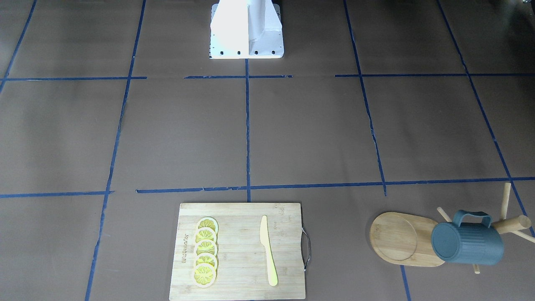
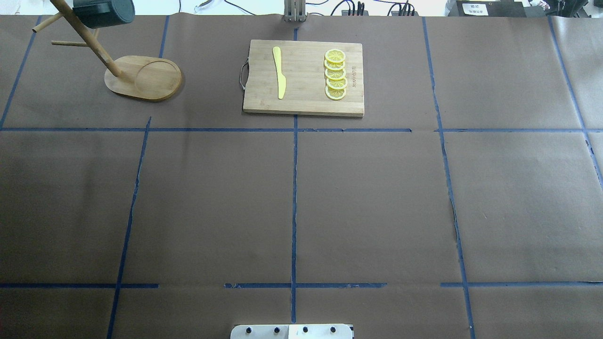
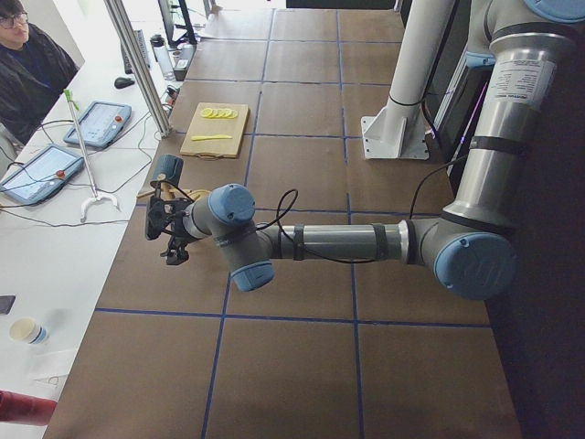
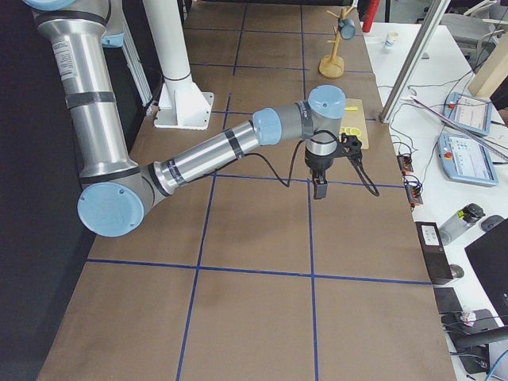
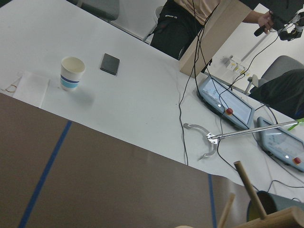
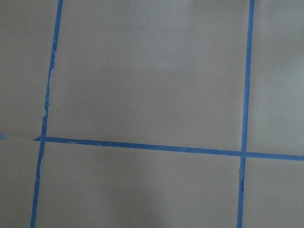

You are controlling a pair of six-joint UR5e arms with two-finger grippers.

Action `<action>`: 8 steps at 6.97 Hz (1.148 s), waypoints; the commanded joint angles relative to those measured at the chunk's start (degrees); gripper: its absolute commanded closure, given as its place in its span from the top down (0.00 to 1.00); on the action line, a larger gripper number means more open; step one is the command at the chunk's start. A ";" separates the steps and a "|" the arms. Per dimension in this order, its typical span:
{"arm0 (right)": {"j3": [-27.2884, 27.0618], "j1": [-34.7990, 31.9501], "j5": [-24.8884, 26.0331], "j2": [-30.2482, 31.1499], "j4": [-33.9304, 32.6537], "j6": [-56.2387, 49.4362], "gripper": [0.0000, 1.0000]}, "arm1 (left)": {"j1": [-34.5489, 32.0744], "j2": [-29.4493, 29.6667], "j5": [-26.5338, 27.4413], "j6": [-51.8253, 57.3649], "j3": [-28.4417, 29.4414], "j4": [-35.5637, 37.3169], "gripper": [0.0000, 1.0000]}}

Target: Hang cup on storage rack

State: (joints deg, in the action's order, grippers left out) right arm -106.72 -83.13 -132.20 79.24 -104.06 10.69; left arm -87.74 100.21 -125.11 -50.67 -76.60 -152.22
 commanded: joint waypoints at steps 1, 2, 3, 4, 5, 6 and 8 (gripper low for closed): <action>-0.07 -0.63 -0.25 1.26 0.00 0.12 1.00 | -2.60 -0.37 0.65 22.35 -0.39 17.31 1.00; -0.07 -0.63 -0.25 1.26 0.00 0.03 1.00 | -4.70 -0.37 0.74 32.37 -0.47 25.31 1.00; 0.02 -0.63 -0.16 1.35 0.00 -0.14 1.00 | -5.41 -0.28 0.74 39.26 -0.48 31.57 1.00; 0.19 -0.72 -0.16 2.05 0.00 -0.06 1.00 | -5.33 -0.28 0.74 44.03 -0.82 38.77 1.00; 0.20 -0.80 -0.34 2.66 0.00 0.03 1.00 | -5.33 -0.54 0.57 47.73 -1.52 45.02 1.00; 0.20 -0.89 -0.60 3.28 -0.09 0.03 1.00 | -5.33 -0.89 0.04 51.33 -3.79 51.78 1.00; 0.72 -1.50 -4.70 4.86 -0.09 -0.32 1.00 | -5.16 -4.83 -0.83 56.53 -16.32 71.62 1.00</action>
State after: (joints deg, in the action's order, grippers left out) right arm -106.28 -84.23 -134.35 83.09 -104.14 10.60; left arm -92.95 97.74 -125.27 2.63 -86.07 -91.55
